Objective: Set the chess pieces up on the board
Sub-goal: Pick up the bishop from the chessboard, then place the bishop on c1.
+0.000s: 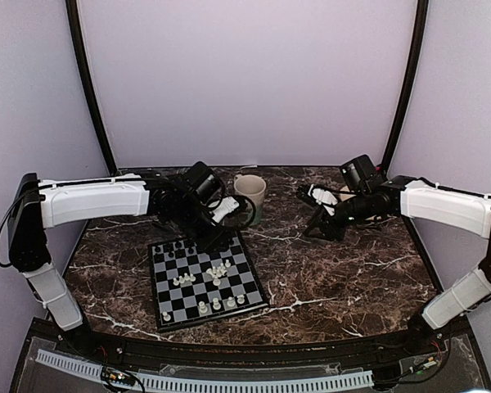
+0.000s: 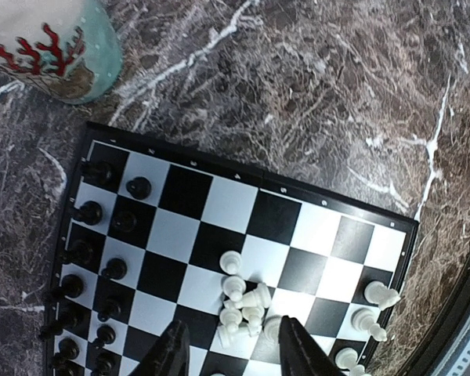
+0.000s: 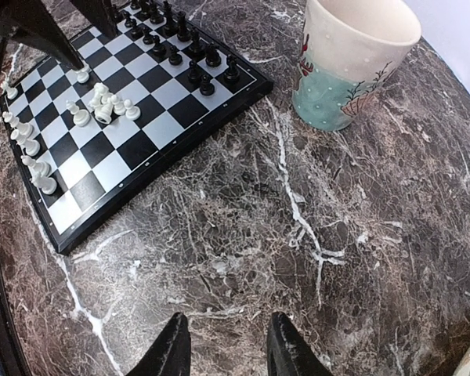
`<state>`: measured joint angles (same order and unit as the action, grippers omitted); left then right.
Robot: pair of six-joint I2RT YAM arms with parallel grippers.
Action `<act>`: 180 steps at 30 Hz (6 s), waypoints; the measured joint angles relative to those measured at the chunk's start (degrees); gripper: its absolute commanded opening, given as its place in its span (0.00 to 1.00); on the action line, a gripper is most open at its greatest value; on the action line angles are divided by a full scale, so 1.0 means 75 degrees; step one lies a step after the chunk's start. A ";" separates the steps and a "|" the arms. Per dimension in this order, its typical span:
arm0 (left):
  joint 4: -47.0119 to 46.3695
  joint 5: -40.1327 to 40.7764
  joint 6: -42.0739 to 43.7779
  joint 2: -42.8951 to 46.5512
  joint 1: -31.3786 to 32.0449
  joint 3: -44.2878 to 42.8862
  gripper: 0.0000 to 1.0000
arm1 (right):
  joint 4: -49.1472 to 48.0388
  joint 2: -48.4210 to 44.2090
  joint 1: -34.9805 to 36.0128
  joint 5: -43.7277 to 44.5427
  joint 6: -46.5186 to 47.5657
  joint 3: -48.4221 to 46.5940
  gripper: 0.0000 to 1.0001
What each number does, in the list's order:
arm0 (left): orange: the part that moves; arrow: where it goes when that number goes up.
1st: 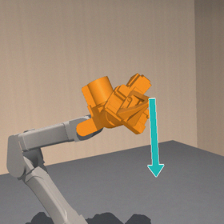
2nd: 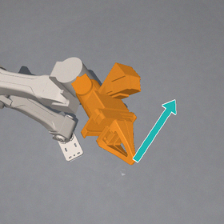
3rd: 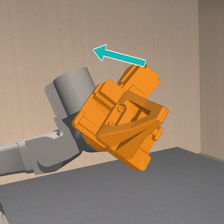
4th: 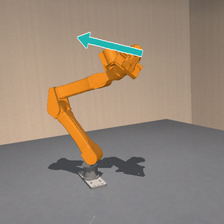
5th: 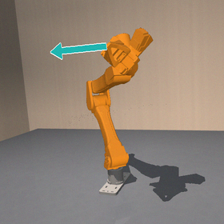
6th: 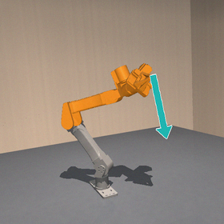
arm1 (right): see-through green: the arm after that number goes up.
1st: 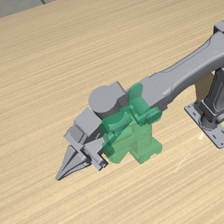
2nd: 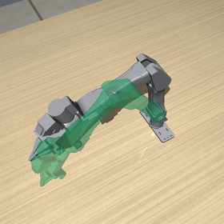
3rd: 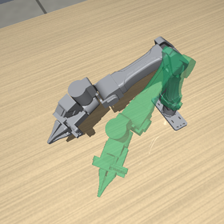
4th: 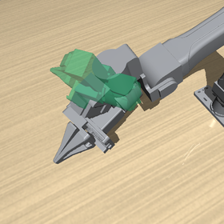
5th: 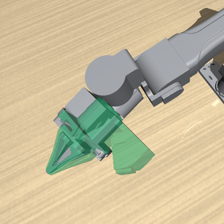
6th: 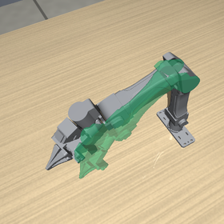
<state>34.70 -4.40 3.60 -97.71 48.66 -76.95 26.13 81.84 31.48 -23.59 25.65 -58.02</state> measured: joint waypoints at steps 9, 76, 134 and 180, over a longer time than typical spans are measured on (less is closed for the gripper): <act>0.0764 0.0335 0.0023 -0.0592 0.0586 -0.0195 0.44 | -0.0061 0.0000 0.0000 0.0003 0.0035 0.0035 0.34; 0.1836 0.0067 0.0152 -0.0414 0.0699 0.0000 0.05 | -0.0058 0.0364 0.0000 0.0000 0.0090 0.0047 0.33; 0.1606 -0.0061 -0.2113 0.1122 0.1699 0.2567 0.09 | -0.0052 0.0539 0.0000 -0.0146 0.0087 0.0047 0.33; 0.1390 0.0708 -0.1116 0.1562 0.1166 0.0877 0.42 | 0.0930 0.0501 0.0000 -0.0554 0.0085 -0.2081 0.34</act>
<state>45.12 0.91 -4.78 -86.00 57.41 -70.37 33.10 85.60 31.48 -27.75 26.28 -73.63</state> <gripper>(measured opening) 0.425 0.342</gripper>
